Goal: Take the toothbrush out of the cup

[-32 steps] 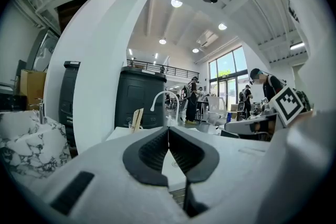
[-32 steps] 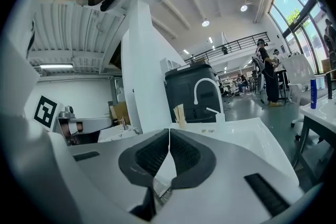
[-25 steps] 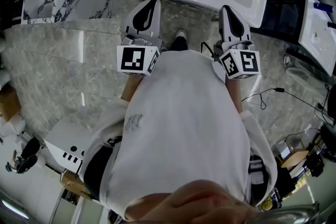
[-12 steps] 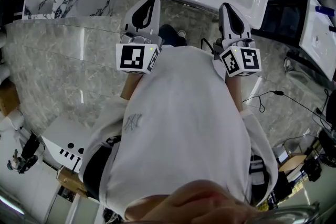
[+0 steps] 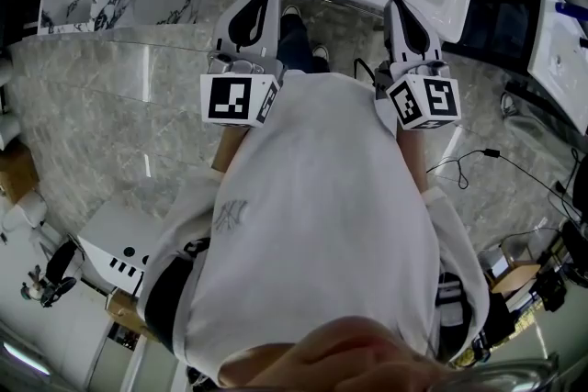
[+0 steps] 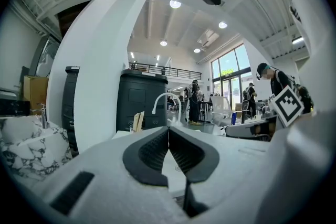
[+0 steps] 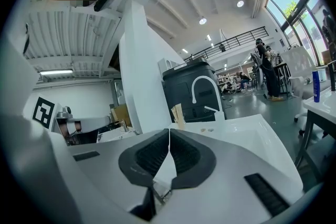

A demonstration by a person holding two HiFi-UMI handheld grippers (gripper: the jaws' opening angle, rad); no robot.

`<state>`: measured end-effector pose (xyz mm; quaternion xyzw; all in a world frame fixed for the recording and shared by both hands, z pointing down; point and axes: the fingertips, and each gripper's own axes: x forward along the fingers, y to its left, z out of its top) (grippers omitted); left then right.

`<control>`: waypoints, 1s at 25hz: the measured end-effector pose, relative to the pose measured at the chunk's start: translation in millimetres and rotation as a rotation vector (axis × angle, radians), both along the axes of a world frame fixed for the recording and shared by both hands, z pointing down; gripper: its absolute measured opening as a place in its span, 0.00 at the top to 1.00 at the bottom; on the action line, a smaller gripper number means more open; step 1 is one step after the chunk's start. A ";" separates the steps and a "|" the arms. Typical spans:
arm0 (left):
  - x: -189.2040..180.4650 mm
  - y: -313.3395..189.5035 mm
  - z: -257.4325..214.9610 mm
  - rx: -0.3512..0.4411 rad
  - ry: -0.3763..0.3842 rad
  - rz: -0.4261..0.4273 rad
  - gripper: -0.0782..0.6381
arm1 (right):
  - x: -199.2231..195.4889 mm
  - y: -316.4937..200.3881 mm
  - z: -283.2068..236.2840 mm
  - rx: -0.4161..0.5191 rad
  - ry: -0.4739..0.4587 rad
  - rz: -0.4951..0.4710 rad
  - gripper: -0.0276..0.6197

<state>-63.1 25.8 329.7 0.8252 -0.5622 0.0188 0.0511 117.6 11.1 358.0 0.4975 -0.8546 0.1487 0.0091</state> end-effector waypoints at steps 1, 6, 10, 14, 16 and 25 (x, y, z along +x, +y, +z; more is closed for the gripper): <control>-0.4 -1.0 -0.3 0.001 0.000 0.001 0.87 | -0.1 -1.0 -0.6 0.001 -0.001 0.002 0.93; -4.9 -13.5 -0.3 -0.005 -0.003 0.006 0.87 | -2.9 -11.2 -0.1 -0.008 0.005 0.006 0.93; -10.0 -34.4 4.1 -0.017 -0.008 0.034 0.87 | -9.2 -25.1 4.9 -0.032 0.014 0.022 0.93; -16.4 -62.3 10.2 -0.043 -0.002 0.086 0.87 | -18.2 -47.1 11.8 -0.063 0.028 0.025 0.93; -20.4 -79.3 11.0 -0.039 -0.003 0.102 0.87 | -21.5 -61.2 13.6 -0.075 0.031 0.030 0.93; -35.5 -163.5 9.9 -0.025 -0.044 0.216 0.87 | -36.6 -134.8 13.6 -0.102 0.060 0.104 0.93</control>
